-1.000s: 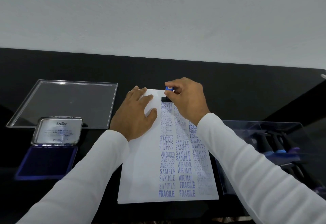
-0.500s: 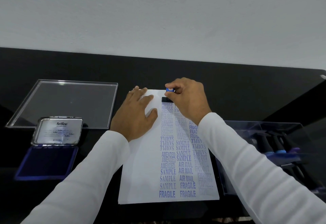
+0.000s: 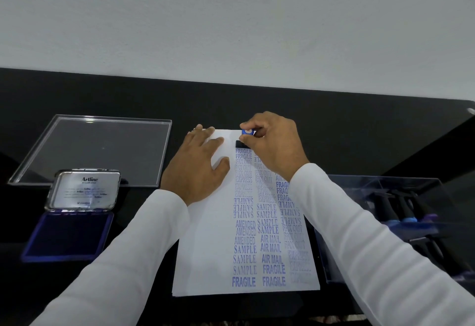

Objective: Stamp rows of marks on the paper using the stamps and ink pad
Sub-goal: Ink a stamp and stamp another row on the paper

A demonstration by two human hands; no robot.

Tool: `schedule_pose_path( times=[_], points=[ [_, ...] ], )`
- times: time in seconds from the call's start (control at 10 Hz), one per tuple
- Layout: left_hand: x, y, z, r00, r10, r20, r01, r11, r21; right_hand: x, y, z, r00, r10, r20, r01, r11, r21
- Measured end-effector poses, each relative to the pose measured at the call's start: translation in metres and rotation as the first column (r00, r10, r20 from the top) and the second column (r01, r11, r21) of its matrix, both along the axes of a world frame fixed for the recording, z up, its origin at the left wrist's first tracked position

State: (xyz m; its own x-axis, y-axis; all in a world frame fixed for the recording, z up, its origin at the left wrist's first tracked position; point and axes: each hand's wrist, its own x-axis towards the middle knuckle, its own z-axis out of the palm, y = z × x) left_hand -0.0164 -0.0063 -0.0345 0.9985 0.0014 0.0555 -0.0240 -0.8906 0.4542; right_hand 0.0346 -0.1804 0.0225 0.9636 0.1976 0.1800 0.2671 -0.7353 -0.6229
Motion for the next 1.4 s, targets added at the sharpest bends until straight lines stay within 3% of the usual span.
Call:
schedule_pose_path(
  times=[1.4],
  points=[
    [-0.0007,0.0004,0.0009,1.000,0.000,0.006,0.000,1.000,-0.015,0.0017,-0.0010,-0.0001,1.000,-0.017,-0.001,0.017,1.000,-0.017]
  ],
)
